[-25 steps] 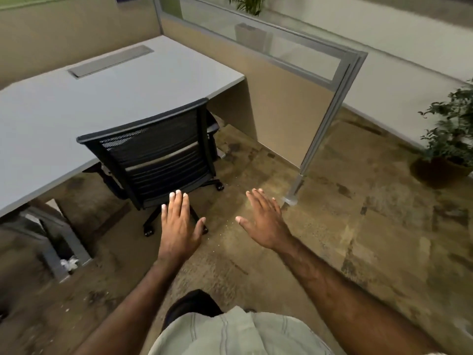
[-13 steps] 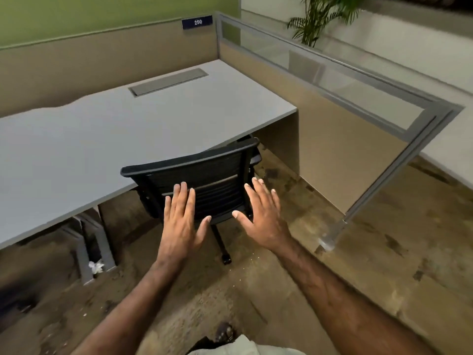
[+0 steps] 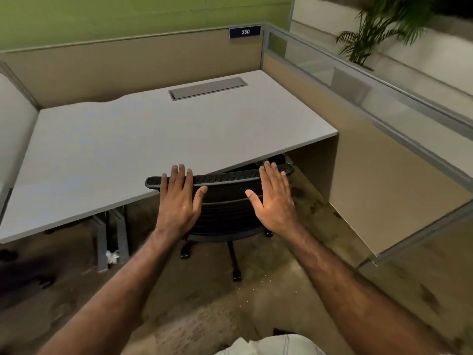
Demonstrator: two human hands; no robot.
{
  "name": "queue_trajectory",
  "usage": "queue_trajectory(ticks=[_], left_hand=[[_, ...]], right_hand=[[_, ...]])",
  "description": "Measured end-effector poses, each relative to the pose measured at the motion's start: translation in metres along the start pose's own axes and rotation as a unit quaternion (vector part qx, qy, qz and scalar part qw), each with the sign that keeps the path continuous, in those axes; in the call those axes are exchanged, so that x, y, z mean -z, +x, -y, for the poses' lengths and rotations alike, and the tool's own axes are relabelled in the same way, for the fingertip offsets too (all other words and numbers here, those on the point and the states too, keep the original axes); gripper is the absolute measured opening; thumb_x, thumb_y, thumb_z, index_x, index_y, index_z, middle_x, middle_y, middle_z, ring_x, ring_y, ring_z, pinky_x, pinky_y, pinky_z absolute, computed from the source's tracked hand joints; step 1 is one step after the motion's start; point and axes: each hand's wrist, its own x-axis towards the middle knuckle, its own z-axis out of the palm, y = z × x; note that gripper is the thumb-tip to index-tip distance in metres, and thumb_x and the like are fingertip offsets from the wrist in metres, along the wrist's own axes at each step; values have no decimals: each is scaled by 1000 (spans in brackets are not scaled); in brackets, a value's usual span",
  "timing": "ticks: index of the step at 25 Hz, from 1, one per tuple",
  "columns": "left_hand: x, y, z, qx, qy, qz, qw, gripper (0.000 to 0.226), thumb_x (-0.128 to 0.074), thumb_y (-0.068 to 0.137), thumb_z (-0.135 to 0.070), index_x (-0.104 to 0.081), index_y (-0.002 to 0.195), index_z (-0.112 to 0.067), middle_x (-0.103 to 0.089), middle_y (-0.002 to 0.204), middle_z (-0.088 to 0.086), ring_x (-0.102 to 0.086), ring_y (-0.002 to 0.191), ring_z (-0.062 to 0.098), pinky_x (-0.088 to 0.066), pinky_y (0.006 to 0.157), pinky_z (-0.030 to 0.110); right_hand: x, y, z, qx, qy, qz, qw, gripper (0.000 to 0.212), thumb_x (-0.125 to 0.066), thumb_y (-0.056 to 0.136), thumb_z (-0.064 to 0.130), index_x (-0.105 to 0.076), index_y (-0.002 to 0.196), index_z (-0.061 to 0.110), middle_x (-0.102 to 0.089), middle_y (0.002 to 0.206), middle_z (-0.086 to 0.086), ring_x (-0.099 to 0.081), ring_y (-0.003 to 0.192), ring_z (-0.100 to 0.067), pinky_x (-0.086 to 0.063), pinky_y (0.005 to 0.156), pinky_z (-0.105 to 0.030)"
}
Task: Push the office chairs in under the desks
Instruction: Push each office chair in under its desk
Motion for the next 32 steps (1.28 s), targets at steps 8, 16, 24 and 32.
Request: queue_trajectory(ticks=[8, 16, 24, 32], left_hand=[[-15, 4, -8, 50, 53, -49, 996, 63, -26, 110, -58, -52, 146, -13, -59, 143, 11, -48, 139, 31, -26, 125, 50], [-17, -32, -57, 89, 66, -49, 993, 57, -35, 109, -52, -54, 144, -12, -57, 141, 9, -50, 135, 31, -29, 124, 49], [-22, -55, -80, 110, 72, -59, 990, 60, -27, 110, -59, -51, 144, -15, -54, 141, 4, -48, 136, 26, -25, 124, 46], [-18, -98, -101, 139, 60, -75, 986, 65, -30, 110, -61, -50, 150, -15, -55, 148, 5, -45, 144, 26, -22, 128, 45]], right_hand=[[12, 35, -39, 80, -9, 60, 995, 62, -25, 118, 44, -19, 173, 16, -14, 181, 2, 1, 168, -11, 11, 135, -39], [23, 24, -74, 118, 28, 59, 991, 57, -28, 116, 38, -36, 168, 17, -32, 176, 2, -17, 166, -12, 10, 134, -34], [29, 8, -91, 142, 33, 52, 988, 56, -31, 116, 39, -40, 167, 16, -39, 173, 0, -24, 164, -15, 1, 136, -41], [31, -23, -101, 177, -4, 74, 981, 82, -25, 107, 74, -29, 170, 23, -27, 177, 2, -9, 167, -14, 6, 136, -46]])
